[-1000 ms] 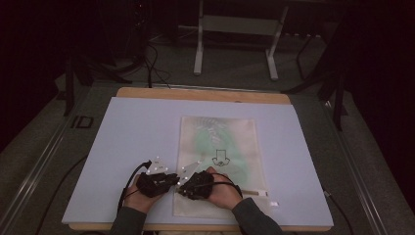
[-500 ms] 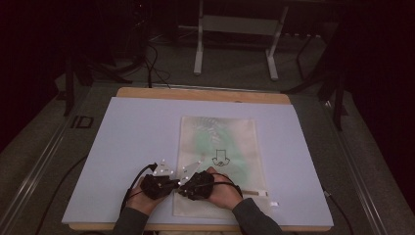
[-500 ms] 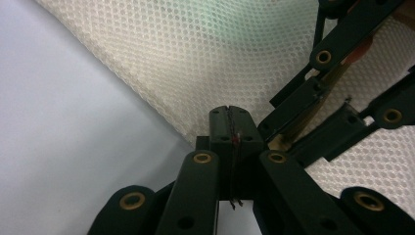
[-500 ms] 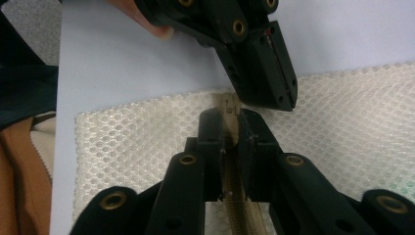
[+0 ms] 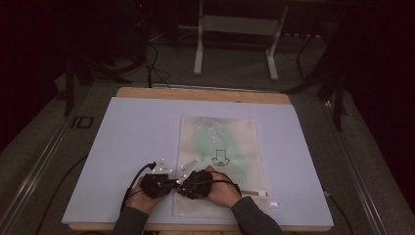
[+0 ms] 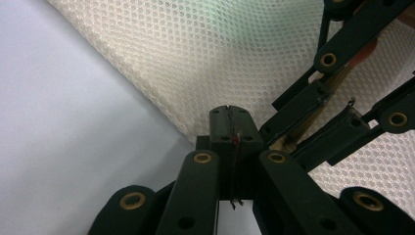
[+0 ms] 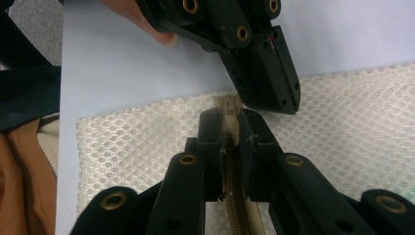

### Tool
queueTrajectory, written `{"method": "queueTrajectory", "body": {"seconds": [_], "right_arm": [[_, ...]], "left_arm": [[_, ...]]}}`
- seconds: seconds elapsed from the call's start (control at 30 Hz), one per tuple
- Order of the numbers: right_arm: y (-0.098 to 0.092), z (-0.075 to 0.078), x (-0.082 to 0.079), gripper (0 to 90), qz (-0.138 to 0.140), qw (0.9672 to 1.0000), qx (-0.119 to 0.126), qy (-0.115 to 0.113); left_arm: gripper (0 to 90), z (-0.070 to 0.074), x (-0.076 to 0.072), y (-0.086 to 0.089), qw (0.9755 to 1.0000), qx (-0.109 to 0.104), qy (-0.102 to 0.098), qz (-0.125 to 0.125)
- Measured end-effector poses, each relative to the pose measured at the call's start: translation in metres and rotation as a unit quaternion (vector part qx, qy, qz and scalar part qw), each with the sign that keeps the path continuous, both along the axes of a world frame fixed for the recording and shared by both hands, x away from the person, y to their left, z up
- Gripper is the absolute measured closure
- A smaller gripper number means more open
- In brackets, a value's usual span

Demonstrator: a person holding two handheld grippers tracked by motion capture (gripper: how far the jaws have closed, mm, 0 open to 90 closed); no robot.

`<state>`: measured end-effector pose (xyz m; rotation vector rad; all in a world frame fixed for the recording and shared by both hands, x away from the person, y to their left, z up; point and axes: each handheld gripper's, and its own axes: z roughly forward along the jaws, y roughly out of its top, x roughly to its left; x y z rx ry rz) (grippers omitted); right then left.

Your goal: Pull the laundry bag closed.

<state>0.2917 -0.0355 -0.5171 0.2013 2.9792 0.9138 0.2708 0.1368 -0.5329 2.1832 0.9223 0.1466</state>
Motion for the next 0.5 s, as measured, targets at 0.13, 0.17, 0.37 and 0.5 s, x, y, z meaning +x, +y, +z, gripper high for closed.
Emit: {"method": "queueTrajectory", "body": {"seconds": [0.13,0.17,0.37,0.5], "right_arm": [[0.0005,0.0013,-0.0001,81.9,0.006,0.9999,-0.008,-0.007],[0.0006,0.0011,-0.0003,82.0,0.008,0.9999,-0.008,-0.009],[0.0004,0.0021,-0.0012,82.2,0.019,0.9994,-0.019,-0.021],[-0.0006,0.0027,-0.0035,82.3,0.021,0.9990,-0.023,-0.033]], "left_arm": [[89.5,-0.0001,0.0007,0.0006,1.0000,-0.002,0.005,0.002],[89.5,-0.0001,0.0005,0.0003,1.0000,-0.001,0.004,0.002],[89.6,0.0003,0.0001,-0.0009,1.0000,0.003,0.005,0.004],[89.6,0.0005,0.0004,-0.0010,1.0000,0.004,0.006,0.004]]}}
